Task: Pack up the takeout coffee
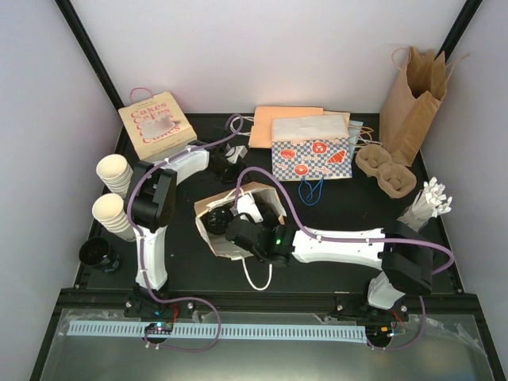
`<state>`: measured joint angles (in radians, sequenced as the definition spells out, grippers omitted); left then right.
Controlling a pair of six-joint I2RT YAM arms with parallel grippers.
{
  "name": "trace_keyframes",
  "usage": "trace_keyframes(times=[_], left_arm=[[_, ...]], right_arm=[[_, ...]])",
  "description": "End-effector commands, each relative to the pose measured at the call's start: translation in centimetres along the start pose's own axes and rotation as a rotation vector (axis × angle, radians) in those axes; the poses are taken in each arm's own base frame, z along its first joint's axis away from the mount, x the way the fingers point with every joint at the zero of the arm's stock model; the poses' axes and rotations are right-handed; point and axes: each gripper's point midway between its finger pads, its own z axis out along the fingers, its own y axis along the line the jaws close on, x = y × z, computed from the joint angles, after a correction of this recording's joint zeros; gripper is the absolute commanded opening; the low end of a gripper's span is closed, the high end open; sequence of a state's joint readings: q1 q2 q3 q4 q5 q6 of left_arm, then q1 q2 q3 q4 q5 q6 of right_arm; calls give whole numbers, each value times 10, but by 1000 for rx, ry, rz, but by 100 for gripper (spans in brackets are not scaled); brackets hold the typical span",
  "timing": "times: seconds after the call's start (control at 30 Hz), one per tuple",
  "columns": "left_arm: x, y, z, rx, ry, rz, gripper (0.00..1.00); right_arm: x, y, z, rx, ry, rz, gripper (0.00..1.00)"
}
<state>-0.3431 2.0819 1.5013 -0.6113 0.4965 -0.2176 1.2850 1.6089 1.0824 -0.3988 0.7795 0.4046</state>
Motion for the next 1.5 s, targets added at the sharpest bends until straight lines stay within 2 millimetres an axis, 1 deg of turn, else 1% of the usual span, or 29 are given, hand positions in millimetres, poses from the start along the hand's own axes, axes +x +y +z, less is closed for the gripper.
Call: trace_keyframes(times=[0.0, 0.13, 0.27, 0.53, 0.87, 1.03, 1.27, 1.47], left_arm=[[1, -16, -1, 14, 10, 47, 51], [4, -21, -2, 17, 9, 54, 50], [8, -25, -2, 19, 11, 57, 50], [13, -34, 0, 24, 14, 72, 49], [20, -49, 0, 18, 4, 108, 49], [25, -55, 1, 21, 9, 120, 48], [29, -65, -1, 29, 12, 153, 47], [36, -74, -2, 38, 23, 176, 47]], right_arm=[[-20, -13, 2, -11, -51, 76, 65], [-17, -12, 7, -31, -43, 89, 65], [-3, -8, 13, -30, 2, 80, 65], [24, -10, 24, -6, 85, 68, 65], [56, -20, 20, 14, 162, 81, 64], [71, -17, 21, 7, 178, 92, 64], [83, -10, 19, -5, 198, 91, 64], [91, -11, 18, -10, 214, 102, 64]])
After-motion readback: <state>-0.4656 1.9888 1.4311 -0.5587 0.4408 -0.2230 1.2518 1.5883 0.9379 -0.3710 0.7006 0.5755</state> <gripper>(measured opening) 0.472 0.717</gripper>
